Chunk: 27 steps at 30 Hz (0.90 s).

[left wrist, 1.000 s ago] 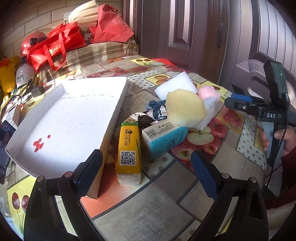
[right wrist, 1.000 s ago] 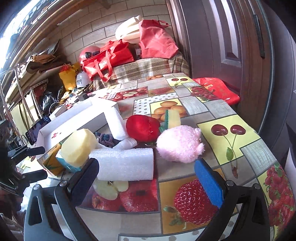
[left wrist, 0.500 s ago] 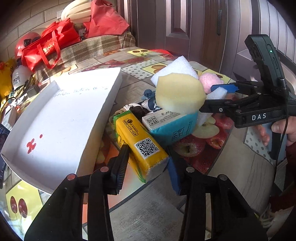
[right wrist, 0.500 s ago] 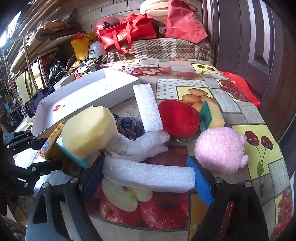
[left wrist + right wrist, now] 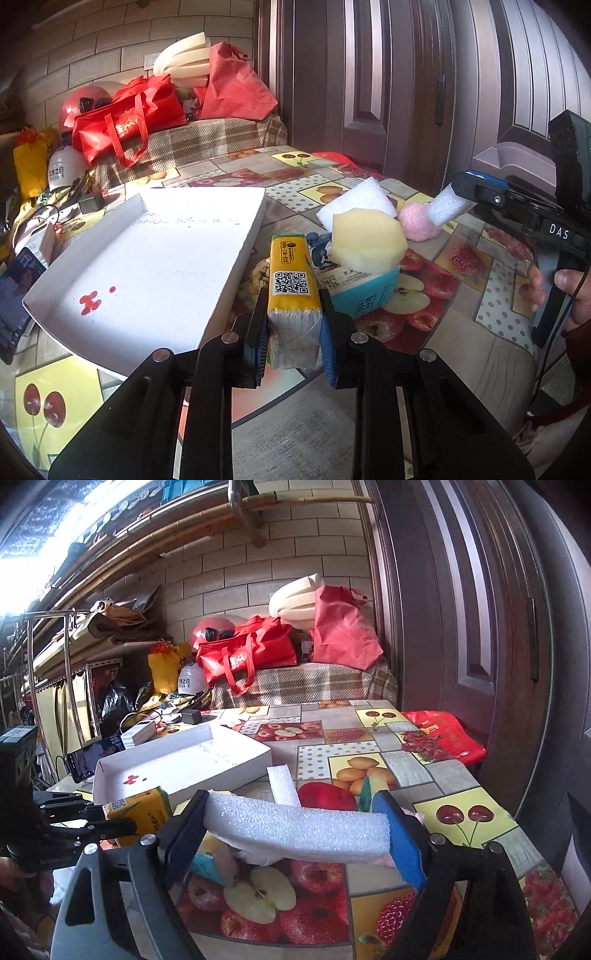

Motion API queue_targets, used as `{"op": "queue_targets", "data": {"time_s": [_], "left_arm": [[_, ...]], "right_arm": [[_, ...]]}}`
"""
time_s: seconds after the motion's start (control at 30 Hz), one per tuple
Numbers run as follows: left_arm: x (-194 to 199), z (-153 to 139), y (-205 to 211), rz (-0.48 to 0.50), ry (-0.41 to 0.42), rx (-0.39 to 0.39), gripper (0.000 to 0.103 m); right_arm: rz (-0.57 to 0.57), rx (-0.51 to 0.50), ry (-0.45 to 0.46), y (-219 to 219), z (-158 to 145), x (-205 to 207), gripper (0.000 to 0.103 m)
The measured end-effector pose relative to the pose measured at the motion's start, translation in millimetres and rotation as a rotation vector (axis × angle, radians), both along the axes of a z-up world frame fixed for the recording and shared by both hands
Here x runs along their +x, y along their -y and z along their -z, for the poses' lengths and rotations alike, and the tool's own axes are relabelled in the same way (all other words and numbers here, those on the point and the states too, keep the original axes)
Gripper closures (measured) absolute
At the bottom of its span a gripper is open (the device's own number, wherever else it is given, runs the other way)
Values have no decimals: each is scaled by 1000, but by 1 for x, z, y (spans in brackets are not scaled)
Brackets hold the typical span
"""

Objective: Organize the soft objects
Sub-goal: 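Carry the yellow packet toward the white box while right carries the foam strip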

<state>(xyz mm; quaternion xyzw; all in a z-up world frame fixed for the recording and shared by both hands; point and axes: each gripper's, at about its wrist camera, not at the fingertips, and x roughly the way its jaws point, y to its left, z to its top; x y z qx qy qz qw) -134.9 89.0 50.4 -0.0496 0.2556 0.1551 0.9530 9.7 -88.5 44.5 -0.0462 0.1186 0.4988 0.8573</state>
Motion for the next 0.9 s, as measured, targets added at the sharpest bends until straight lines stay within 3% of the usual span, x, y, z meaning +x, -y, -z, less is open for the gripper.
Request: {"op": "queue_targets", "data": {"time_s": [0.13,0.4,0.73,0.9], "left_arm": [[-11,-7,-4,-82,59,33,80],[-20,-6,-26,-274,56,42,80],[-27,-3,-34,-314,73,35,80],[-31,-6,-45,-358,90,127,80]], "right_arm": [[0,44,18,-7,-1,-8,15],[8,69,21,-22,6,-16,15],[-14,48,37,-41,8,-26,15],[-10,37,49,-56,8,-28,15]]}}
